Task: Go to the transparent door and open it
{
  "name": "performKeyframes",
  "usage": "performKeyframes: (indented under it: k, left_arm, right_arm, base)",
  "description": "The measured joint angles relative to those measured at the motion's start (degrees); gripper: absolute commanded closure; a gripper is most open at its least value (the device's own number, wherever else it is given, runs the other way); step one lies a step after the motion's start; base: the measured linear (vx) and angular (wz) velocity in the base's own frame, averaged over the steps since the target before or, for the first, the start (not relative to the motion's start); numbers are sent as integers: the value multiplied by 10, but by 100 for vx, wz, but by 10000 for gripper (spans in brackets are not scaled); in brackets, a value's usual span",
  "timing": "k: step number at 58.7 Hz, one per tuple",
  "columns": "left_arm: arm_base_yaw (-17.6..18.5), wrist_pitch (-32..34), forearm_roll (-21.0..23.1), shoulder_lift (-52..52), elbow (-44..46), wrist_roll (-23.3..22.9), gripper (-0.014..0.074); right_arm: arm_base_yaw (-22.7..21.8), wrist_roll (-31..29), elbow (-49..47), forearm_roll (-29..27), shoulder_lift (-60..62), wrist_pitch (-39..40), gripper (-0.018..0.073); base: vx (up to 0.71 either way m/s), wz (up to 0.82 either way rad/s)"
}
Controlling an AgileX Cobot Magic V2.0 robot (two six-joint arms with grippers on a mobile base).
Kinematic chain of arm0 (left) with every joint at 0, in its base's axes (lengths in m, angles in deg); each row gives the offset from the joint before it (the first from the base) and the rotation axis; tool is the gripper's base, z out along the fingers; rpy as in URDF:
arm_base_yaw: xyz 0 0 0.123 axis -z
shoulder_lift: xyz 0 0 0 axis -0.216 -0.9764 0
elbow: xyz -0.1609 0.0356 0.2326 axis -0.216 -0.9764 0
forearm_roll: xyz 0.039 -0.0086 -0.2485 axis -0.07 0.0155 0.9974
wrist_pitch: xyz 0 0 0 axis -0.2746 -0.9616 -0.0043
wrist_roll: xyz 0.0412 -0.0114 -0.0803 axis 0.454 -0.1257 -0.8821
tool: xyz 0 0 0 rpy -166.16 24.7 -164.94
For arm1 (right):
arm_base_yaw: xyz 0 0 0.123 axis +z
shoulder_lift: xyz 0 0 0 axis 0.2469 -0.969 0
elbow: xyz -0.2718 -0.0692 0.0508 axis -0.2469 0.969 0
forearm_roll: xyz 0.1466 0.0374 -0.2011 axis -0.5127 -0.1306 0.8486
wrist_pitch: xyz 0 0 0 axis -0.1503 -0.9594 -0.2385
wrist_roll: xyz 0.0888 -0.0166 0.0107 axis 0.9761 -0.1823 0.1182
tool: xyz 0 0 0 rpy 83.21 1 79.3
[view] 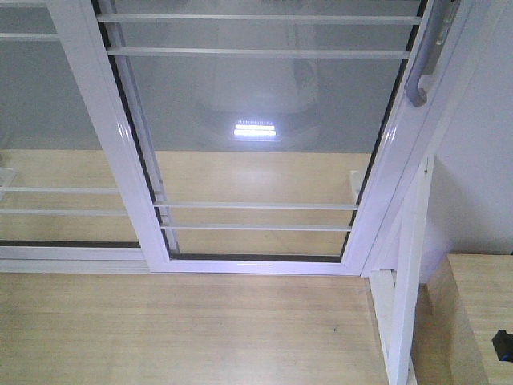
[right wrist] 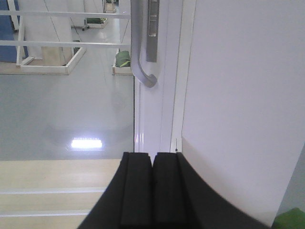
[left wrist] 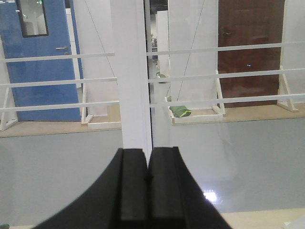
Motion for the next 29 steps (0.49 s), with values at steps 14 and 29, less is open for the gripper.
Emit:
performKeyframes:
  k: [14, 29]
  left_arm:
    - [0, 0, 0, 0, 0, 0, 603]
    - [0, 0, 0, 0, 0, 0, 603]
  right_arm:
    - [0, 0, 0, 0, 0, 0, 566]
    - [0, 0, 0, 0, 0, 0, 566]
  base:
    - [14, -3]
    - [10, -1]
